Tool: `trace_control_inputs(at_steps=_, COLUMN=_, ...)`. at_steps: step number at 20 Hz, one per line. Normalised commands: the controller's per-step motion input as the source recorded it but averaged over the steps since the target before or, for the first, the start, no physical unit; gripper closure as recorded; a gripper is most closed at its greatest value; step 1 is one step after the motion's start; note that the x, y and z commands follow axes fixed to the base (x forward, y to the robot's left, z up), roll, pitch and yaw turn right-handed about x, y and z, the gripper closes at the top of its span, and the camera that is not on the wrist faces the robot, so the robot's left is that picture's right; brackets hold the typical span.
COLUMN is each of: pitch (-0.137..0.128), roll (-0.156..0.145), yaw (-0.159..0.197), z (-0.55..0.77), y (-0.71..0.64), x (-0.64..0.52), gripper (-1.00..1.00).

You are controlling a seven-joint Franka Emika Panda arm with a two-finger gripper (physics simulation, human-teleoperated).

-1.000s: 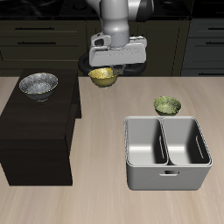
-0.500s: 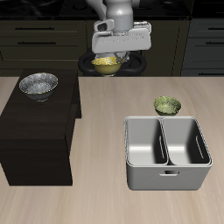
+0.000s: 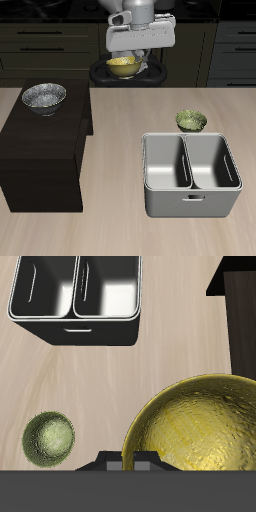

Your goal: Stack the yellow bowl on the black bowl

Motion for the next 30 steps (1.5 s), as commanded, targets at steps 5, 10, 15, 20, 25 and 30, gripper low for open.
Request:
trace_control_inputs(at_steps=5, pitch=0.03, roll=0.043, yaw=-0.031, z=0.32, y=-0.07, x=0.08, gripper=1.0)
trace_control_inputs(at_steps=10, pitch=0.029, roll=0.018, yaw=-0.012, z=0.24, y=-0.05, x=0.08, gripper=1.0)
trace_control_inputs(at_steps=15, pitch=0.045, roll=-0.016, yaw=-0.038, z=0.22, y=-0.11, x=0.15, gripper=1.0)
trace_control_inputs(at_steps=20, pitch=0.013, roll=0.008, yaw=0.007, z=0.2, y=-0.14, x=0.17, gripper=1.0)
trace_control_inputs(at_steps=25, pitch=0.01, roll=-0.024, yaw=-0.006, z=0.23, y=-0.23, x=0.18, gripper=1.0)
trace_control_inputs(at_steps=30, pitch=0.038, roll=0.003, yaw=-0.018, z=0.22, y=-0.25, x=0.21, gripper=1.0)
